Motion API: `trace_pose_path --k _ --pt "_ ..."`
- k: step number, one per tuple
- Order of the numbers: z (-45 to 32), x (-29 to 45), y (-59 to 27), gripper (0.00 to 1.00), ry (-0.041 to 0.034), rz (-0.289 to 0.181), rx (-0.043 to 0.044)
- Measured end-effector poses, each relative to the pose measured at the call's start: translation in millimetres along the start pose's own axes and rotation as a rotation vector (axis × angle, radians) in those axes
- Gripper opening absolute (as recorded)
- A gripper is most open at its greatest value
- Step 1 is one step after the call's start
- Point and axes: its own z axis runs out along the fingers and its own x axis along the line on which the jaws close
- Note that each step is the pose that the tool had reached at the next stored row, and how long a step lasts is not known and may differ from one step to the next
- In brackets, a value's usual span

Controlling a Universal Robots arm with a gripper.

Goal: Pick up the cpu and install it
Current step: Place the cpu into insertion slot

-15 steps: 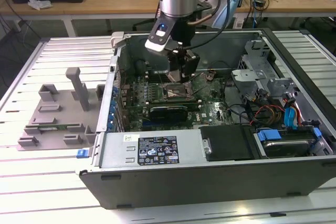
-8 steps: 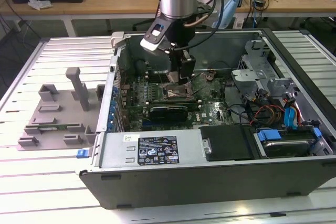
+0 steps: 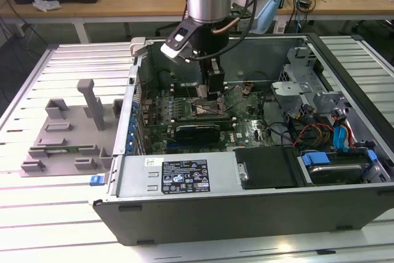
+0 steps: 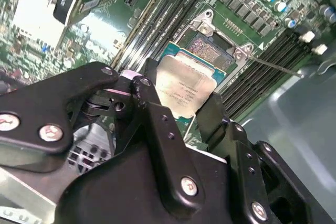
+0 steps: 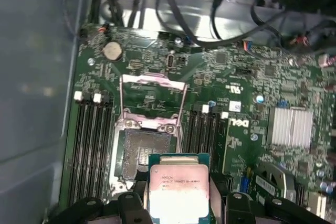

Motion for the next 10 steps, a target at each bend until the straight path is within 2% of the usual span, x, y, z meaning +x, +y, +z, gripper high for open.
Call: trace_pose_path --k 2,4,10 --pt "1.7 0.1 0.0 0.55 -0.0013 0.033 0.0008" --pt "8.9 3.1 0.1 0.55 -0.0014 0.035 0.0011" --pt "18.8 10.9 0.6 0.55 -0.0014 0.035 0.001"
